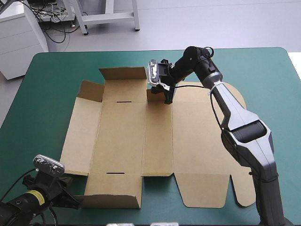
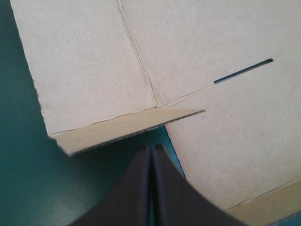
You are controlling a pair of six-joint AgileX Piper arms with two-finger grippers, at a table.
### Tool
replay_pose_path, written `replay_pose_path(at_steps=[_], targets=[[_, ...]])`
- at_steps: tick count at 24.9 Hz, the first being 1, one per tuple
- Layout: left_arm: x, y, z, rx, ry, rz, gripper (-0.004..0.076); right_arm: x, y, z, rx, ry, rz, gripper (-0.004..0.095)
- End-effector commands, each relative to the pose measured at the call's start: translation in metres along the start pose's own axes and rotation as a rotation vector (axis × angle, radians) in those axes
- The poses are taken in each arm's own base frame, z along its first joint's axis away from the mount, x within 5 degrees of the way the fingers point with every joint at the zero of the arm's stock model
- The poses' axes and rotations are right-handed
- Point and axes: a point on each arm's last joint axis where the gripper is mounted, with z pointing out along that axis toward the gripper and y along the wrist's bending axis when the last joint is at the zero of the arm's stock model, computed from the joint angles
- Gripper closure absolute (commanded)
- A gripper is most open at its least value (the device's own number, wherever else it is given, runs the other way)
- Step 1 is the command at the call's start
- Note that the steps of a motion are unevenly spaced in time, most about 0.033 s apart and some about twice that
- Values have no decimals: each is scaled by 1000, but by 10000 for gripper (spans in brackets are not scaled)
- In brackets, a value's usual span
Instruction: Fold the box
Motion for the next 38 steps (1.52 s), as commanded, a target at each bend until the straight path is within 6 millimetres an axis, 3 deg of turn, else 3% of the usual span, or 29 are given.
replay_pose_path(at_steps=[1, 3, 5, 7, 11, 14, 17, 20, 24, 30, 38], targets=[[-10, 0, -4, 5, -62, -6, 756, -29, 1, -40, 65, -95, -3, 571], [-10, 0, -4, 5, -62, -6, 756, -29, 1, -41, 65, -92, 67, 416], [-10, 0, -4, 5, -62, -6, 756, -30, 1, -44, 72, -84, 99, 359], [-10, 0, -4, 5, -62, -6, 756, -33, 2, -50, 83, -85, 95, 354], [-10, 0, -4, 5, -62, -6, 756, -52, 9, -88, 143, -121, 136, 364], [-10, 0, -4, 5, -62, -6, 756, -61, 15, -119, 215, -96, 176, 473], [-10, 0, -4, 5, -62, -6, 756, -70, 24, -151, 291, -80, 210, 734], [-10, 0, -4, 5, -62, -6, 756, -73, 28, -167, 338, -63, 247, 916], [-10, 0, -4, 5, -62, -6, 756, -71, 31, -184, 413, -19, 333, 926], [-10, 0, -4, 5, -62, -6, 756, -50, 25, -206, 579, 46, 668, 926], [-10, 0, -4, 5, -62, -6, 756, -23, 28, -259, 745, 13, 888, 925]])
